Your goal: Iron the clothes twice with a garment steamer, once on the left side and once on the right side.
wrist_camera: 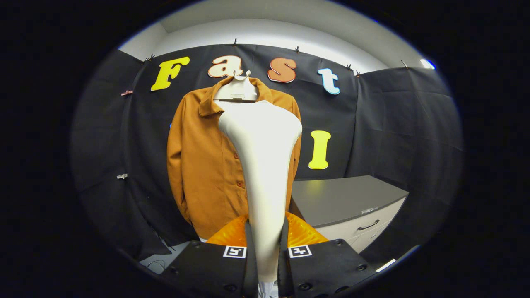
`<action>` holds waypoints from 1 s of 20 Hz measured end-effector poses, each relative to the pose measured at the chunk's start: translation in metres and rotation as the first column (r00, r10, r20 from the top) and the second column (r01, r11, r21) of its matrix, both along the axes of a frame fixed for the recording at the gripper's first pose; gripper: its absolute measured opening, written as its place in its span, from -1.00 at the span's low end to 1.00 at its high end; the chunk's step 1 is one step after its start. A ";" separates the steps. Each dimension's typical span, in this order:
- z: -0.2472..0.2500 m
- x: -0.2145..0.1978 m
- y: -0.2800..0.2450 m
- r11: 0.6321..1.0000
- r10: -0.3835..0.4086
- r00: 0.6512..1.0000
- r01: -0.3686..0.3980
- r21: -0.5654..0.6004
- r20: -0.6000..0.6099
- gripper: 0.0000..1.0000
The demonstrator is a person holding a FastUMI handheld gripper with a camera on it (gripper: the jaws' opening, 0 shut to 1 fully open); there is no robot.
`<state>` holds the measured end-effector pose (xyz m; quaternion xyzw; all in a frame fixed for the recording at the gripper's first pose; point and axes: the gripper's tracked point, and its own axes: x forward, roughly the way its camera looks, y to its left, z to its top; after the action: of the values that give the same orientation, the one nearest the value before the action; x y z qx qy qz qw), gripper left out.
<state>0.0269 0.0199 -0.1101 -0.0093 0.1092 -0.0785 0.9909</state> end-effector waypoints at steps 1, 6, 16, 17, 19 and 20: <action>0.004 -0.001 -0.003 1.000 -0.004 1.000 0.004 -0.003 0.006 -0.56; 0.032 -0.006 -0.012 1.000 -0.010 1.000 0.010 0.009 0.027 -0.56; 0.077 -0.012 -0.036 0.999 -0.032 0.998 0.031 0.024 0.055 -0.56; 0.078 -0.013 -0.037 0.999 -0.036 0.998 0.035 0.022 0.057 -0.56; 0.080 -0.013 -0.039 0.999 -0.042 0.997 0.041 0.020 0.061 -0.56; 0.080 -0.014 -0.041 0.999 -0.044 0.997 0.043 0.019 0.061 -0.56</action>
<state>0.0126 -0.0209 -0.0297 0.0042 0.0794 -0.0995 0.9919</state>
